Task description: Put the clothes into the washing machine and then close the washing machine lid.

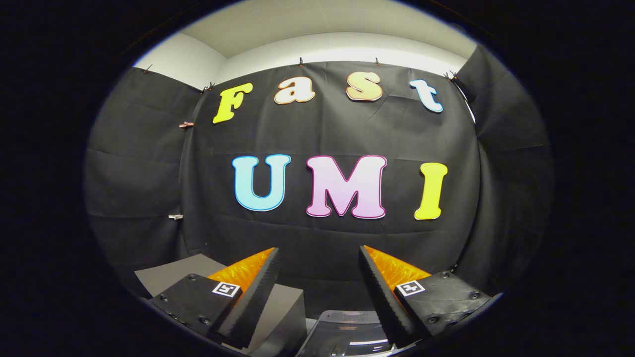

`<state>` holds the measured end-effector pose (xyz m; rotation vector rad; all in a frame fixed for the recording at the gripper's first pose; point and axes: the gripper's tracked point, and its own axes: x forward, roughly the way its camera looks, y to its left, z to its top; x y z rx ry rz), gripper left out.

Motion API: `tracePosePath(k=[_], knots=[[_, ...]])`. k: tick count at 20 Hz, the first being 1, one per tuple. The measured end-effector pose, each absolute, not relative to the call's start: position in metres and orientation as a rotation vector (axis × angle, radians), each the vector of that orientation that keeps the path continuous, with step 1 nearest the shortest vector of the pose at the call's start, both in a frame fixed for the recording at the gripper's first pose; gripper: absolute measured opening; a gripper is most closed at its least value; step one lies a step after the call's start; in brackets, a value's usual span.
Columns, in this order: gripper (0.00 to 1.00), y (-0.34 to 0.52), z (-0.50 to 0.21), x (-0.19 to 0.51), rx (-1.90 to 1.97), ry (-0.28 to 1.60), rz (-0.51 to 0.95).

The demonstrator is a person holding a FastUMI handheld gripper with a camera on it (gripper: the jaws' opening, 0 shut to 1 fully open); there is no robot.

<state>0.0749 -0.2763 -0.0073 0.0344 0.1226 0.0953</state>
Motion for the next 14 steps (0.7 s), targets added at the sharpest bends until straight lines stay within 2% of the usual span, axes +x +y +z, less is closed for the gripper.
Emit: tracePosePath(k=[14], knots=[[0.98,-0.2825,-0.0056,0.0704,0.012,0.115,0.123]])
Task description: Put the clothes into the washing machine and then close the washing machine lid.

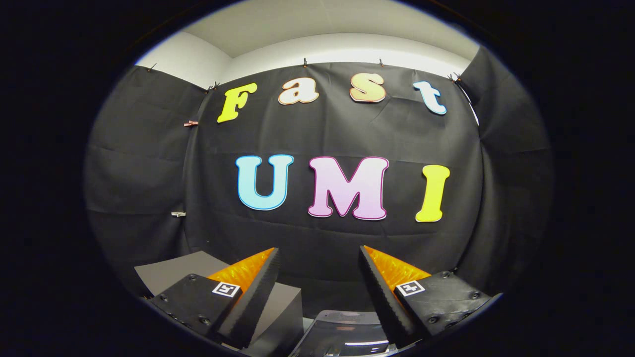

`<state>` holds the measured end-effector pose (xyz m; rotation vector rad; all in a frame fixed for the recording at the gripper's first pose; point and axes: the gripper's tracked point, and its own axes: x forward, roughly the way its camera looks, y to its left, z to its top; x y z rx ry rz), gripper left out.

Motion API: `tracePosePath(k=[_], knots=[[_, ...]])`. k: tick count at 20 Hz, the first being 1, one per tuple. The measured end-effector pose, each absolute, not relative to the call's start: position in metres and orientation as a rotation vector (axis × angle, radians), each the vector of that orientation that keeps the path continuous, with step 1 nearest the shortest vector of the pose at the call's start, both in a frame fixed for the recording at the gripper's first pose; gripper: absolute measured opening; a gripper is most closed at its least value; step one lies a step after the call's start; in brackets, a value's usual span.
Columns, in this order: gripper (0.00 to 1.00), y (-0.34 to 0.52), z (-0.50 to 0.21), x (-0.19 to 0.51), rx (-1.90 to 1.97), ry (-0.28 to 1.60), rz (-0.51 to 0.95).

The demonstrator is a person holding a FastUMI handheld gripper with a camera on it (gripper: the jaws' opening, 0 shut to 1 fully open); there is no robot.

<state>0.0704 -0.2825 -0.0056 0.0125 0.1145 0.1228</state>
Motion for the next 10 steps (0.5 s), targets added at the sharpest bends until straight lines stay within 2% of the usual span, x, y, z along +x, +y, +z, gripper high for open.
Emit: tracePosePath(k=[10], knots=[[0.98,-0.298,-0.007,0.073,-0.01,0.113,0.115]])
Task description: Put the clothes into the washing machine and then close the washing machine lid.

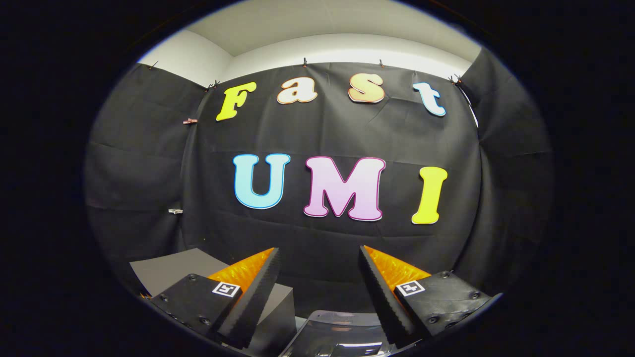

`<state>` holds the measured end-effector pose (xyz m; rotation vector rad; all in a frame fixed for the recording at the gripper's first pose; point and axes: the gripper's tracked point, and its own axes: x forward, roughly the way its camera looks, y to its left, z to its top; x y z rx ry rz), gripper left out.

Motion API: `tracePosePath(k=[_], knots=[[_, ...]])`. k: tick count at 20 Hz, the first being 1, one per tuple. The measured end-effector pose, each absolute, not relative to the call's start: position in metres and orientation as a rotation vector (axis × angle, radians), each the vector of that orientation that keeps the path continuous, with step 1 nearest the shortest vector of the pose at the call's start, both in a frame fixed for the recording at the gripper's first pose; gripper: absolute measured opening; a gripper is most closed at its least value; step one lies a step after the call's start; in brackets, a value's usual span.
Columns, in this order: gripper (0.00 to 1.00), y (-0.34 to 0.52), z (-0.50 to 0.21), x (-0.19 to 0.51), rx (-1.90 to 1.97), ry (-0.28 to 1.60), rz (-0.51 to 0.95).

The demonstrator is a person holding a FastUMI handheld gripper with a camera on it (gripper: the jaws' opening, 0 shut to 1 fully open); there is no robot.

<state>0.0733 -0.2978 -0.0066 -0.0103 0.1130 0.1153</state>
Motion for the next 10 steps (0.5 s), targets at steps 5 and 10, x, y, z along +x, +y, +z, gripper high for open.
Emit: tracePosePath(k=[5,10], knots=[[0.98,-0.295,-0.0002,0.0745,-0.023,0.091,0.126],[0.98,-0.2915,0.0,0.0752,-0.017,0.091,0.129]])
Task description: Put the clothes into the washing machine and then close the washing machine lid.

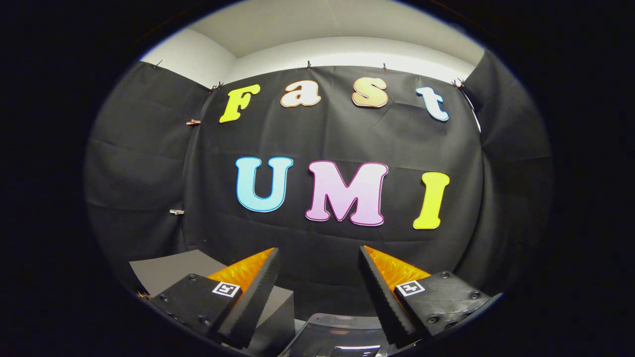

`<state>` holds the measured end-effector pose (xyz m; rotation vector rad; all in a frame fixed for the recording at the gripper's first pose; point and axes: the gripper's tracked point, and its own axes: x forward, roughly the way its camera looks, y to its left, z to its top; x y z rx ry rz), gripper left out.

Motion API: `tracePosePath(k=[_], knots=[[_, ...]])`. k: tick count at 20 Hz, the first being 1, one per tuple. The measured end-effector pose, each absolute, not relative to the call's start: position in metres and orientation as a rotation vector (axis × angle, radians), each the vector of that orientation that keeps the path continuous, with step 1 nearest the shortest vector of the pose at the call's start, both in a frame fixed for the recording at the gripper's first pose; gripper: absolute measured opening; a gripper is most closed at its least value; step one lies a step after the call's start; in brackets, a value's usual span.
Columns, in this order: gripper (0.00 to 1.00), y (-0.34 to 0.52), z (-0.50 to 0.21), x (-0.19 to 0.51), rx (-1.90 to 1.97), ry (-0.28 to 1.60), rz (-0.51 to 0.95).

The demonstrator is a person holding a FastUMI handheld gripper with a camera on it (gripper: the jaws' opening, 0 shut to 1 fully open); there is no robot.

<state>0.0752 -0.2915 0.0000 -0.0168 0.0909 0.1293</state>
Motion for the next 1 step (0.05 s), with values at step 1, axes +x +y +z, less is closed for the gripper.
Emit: tracePosePath(k=[1], knots=[[0.98,-0.2915,0.0006,0.0759,-0.017,0.088,0.129]])
